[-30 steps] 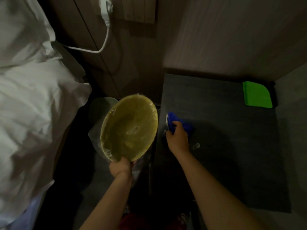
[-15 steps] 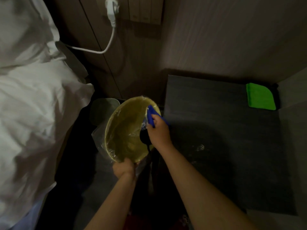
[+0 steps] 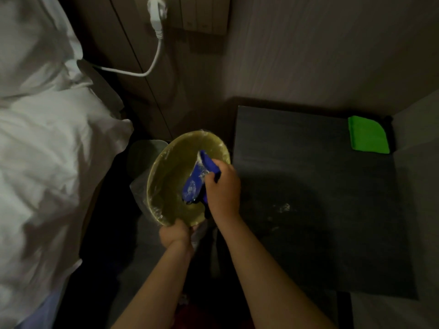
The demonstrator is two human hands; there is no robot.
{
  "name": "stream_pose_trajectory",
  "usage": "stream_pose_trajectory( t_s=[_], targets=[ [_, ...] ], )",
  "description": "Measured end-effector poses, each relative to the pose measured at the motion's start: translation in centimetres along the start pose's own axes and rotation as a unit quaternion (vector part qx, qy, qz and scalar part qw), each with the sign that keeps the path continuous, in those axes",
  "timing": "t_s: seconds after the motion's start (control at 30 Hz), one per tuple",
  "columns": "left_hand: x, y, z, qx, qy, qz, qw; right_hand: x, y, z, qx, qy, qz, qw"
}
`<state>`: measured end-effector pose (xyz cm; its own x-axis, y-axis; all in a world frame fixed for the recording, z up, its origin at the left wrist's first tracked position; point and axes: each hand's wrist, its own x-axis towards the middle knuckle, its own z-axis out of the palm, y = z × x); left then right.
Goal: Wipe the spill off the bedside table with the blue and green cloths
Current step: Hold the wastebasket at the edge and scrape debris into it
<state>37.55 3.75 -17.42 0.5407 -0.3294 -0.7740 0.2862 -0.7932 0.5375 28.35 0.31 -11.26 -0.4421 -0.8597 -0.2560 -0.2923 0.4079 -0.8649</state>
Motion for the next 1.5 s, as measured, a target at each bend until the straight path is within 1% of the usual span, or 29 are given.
stream_pose_trajectory(
  t_s=[0.07, 0.13, 0.2, 0.27, 0.37, 0.43, 0.6, 0.7, 0.8, 0.87, 0.93, 0.97, 1.03, 1.07, 1.1, 1.13, 1.2, 1.27, 1.3, 1.37, 1.5],
  targets=[
    [-0.3, 0.0, 0.0, -0.015, -0.002, 0.003, 1.000, -0.2, -0.3, -1.0, 0.064, 0.012, 0.034, 0.997],
    [-0.3, 0.0, -0.2, -0.018, -0.002, -0.001, 1.000, -0.4, -0.7, -1.9, 0.123, 0.013, 0.048, 0.991],
    [-0.4, -0.3, -0.4, -0.022, 0.001, -0.007, 1.000, -0.4, -0.8, -2.7, 0.183, 0.003, 0.081, 0.980],
    [-1.0, -0.6, -0.6, -0.042, -0.002, -0.009, 0.999, -0.4, -0.7, -3.4, 0.237, -0.018, 0.131, 0.962],
    [-2.0, -1.3, -1.0, -0.067, -0.008, -0.017, 0.998, -0.8, -0.5, -3.8, 0.270, -0.051, 0.160, 0.948],
    [-2.5, -1.6, -1.3, -0.093, -0.013, -0.025, 0.995, -1.2, -0.4, -4.1, 0.277, -0.053, 0.170, 0.944],
    [-3.0, -2.4, -1.9, -0.080, -0.003, -0.032, 0.996, -1.2, 0.4, -7.9, 0.268, 0.007, 0.167, 0.949],
    [-3.3, -2.6, -2.0, -0.102, -0.009, -0.026, 0.994, -0.7, 1.7, -11.8, 0.269, 0.056, 0.161, 0.948],
    [-3.3, -2.9, -2.1, -0.101, -0.004, -0.016, 0.995, -0.5, 3.0, -15.3, 0.267, 0.121, 0.147, 0.945],
    [-3.2, -3.0, -2.1, -0.085, 0.000, -0.016, 0.996, -0.6, 3.9, -17.3, 0.239, 0.165, 0.123, 0.949],
    [-2.8, -3.1, -2.1, -0.065, 0.003, -0.016, 0.998, -0.7, 4.9, -19.1, 0.165, 0.203, 0.089, 0.961],
    [-2.7, -3.2, -2.1, -0.063, 0.004, -0.016, 0.998, -0.8, 5.6, -19.8, 0.103, 0.221, 0.067, 0.967],
    [-2.3, -3.3, -2.2, -0.054, 0.007, -0.015, 0.998, -1.3, 7.1, -20.6, -0.069, 0.231, 0.018, 0.970],
    [-2.2, -3.4, -2.2, -0.049, 0.008, -0.018, 0.999, -1.6, 8.0, -20.6, -0.156, 0.220, 0.000, 0.963],
    [-2.1, -3.4, -2.2, -0.048, 0.007, -0.021, 0.999, -1.9, 8.9, -20.4, -0.220, 0.202, -0.004, 0.954],
    [-2.0, -3.4, -2.2, -0.053, 0.007, -0.021, 0.998, -2.3, 9.9, -20.0, -0.252, 0.184, 0.006, 0.950],
    [-2.0, -3.4, -2.1, -0.060, 0.007, -0.017, 0.998, -3.0, 11.7, -19.0, -0.249, 0.145, 0.066, 0.955],
    [-2.1, -3.4, -2.0, -0.066, 0.005, -0.017, 0.998, -3.6, 13.1, -17.9, -0.233, 0.088, 0.139, 0.959],
    [-2.1, -3.4, -2.0, -0.072, 0.004, -0.019, 0.997, -3.8, 13.6, -17.4, -0.229, 0.056, 0.158, 0.959],
    [-2.1, -3.3, -2.0, -0.081, 0.003, -0.022, 0.996, -4.0, 14.1, -16.9, -0.225, 0.021, 0.166, 0.960],
    [-2.1, -3.2, -2.3, -0.069, 0.000, -0.010, 0.998, -4.5, 13.6, -16.0, -0.178, -0.002, 0.171, 0.969]
  ],
)
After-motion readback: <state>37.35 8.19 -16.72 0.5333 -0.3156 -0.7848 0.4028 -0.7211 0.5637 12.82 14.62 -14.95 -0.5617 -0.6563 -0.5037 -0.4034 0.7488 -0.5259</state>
